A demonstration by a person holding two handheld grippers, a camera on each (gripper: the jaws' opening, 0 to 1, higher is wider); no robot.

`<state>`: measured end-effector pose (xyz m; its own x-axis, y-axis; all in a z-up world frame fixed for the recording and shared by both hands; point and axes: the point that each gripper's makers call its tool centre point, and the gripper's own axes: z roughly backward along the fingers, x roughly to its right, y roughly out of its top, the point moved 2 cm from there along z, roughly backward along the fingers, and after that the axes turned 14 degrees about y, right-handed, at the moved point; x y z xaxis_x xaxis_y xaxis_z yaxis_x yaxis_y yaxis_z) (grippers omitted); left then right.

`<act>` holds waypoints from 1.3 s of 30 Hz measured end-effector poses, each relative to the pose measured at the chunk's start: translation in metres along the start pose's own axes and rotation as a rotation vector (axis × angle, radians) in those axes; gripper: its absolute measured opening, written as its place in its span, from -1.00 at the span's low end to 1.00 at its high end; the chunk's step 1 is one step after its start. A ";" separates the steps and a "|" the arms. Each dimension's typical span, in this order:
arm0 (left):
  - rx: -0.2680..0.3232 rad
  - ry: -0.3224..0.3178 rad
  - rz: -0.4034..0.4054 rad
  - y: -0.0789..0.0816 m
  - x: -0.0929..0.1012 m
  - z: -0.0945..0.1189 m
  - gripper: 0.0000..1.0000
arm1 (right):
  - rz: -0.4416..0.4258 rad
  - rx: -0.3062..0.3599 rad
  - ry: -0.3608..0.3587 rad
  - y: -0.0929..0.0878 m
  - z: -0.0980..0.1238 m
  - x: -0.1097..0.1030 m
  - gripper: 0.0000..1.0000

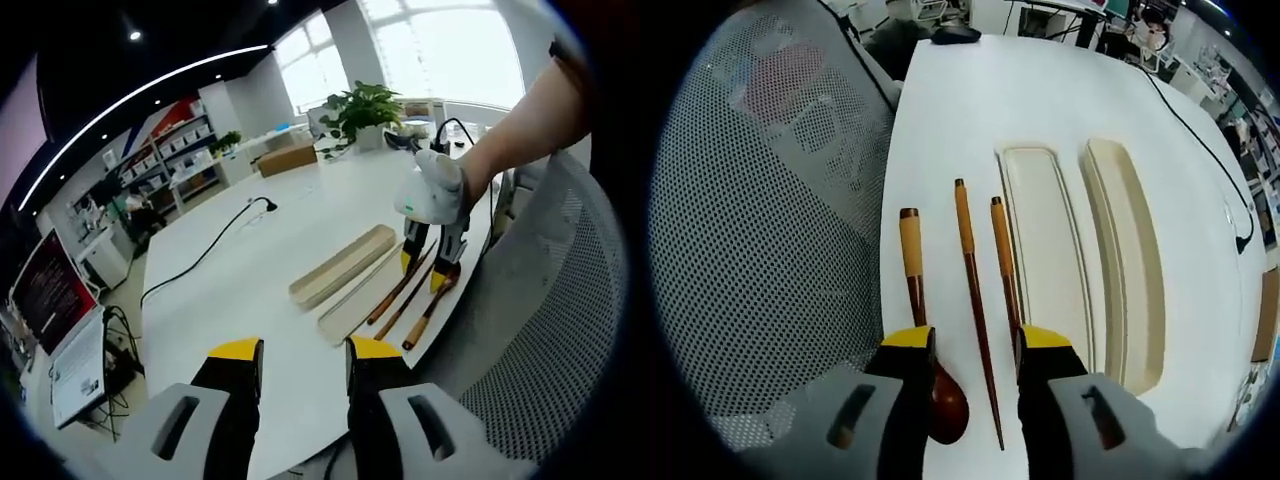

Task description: Arrange the utensils inside the cutlery case until each visible utensil rests in its matching compartment.

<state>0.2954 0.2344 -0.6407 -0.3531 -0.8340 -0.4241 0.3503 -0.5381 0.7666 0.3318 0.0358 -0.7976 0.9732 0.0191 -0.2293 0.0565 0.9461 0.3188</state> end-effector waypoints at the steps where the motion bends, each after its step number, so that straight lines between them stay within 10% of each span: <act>1: -0.001 0.000 -0.001 0.000 0.000 0.000 -0.34 | 0.000 0.000 0.000 0.000 -0.001 0.000 -0.43; 39: -0.009 0.001 -0.007 -0.001 0.000 0.000 -0.34 | 0.013 -0.022 0.018 -0.002 -0.013 0.006 -0.67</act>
<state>0.2948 0.2349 -0.6420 -0.3551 -0.8301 -0.4300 0.3555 -0.5453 0.7592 0.3342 0.0380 -0.8115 0.9695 0.0372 -0.2421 0.0389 0.9525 0.3020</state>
